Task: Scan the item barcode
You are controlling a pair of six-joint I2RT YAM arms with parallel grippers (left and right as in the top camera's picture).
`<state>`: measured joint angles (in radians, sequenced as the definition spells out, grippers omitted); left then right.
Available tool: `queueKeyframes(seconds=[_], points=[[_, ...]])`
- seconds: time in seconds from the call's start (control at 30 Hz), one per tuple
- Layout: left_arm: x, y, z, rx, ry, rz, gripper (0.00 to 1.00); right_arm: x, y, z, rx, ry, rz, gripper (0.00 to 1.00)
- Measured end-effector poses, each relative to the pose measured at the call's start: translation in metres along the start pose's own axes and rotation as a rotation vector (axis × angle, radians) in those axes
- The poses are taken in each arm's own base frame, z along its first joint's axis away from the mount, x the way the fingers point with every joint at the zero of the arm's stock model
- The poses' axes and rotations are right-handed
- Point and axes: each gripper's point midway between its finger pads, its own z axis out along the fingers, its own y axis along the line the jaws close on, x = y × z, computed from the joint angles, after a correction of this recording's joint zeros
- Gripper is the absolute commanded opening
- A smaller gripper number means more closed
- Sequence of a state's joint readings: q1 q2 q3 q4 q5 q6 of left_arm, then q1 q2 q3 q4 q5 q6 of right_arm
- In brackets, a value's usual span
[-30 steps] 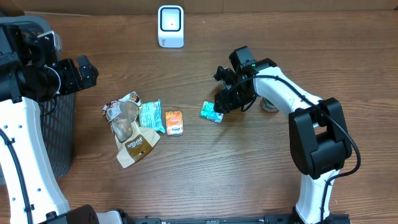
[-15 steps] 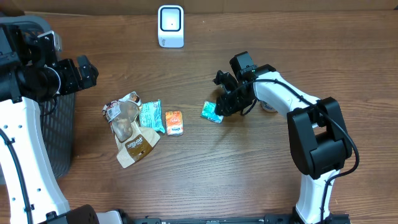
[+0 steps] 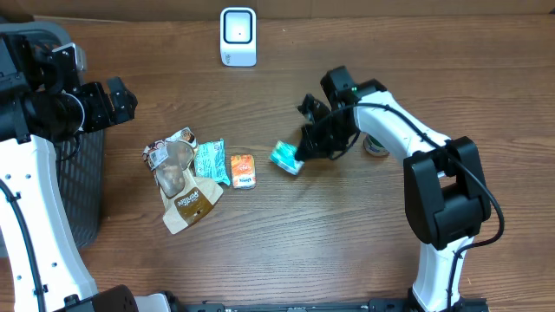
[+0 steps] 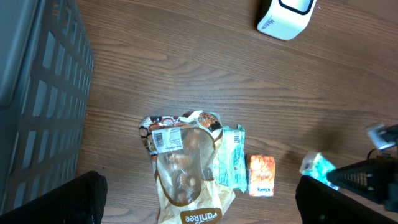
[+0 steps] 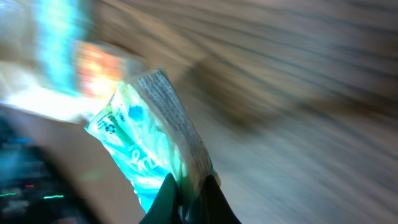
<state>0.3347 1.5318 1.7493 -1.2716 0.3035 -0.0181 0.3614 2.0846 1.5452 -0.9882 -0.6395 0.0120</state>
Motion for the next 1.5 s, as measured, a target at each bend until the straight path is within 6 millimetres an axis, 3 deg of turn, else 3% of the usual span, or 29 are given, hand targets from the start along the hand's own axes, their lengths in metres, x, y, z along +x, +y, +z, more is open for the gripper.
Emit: queueKeyframes(seconds=[0.17, 0.3, 0.43, 0.67, 1.0, 1.13, 1.4, 1.5], points=[[0.000, 0.000, 0.000, 0.000, 0.000, 0.000, 1.00, -0.009, 0.054, -0.026, -0.275, -0.022, 0.054, 0.04], [0.000, 0.000, 0.000, 0.000, 0.000, 0.000, 0.99, -0.009, 0.081, -0.061, -0.528, -0.013, 0.119, 0.04], [0.000, 0.000, 0.000, 0.000, 0.000, 0.000, 0.99, -0.011, 0.088, -0.101, -0.747, -0.012, 0.205, 0.04], [0.000, 0.000, 0.000, 0.000, 0.000, 0.000, 0.99, -0.013, 0.083, -0.131, -0.870, -0.017, 0.303, 0.04], [0.000, 0.000, 0.000, 0.000, 0.000, 0.000, 0.99, -0.013, 0.085, -0.134, -0.894, -0.025, 0.286, 0.04], [0.000, 0.000, 0.000, 0.000, 0.000, 0.000, 0.99, -0.012, 0.076, -0.124, -0.813, -0.037, 0.271, 0.04], [0.000, 0.000, 0.000, 0.000, 0.000, 0.000, 0.99, -0.001, 0.031, -0.066, -0.338, 0.001, 0.318, 0.04], [0.000, 0.000, 0.000, 0.000, 0.000, 0.000, 0.99, 0.005, 0.020, -0.059, -0.136, 0.022, 0.343, 0.04]])
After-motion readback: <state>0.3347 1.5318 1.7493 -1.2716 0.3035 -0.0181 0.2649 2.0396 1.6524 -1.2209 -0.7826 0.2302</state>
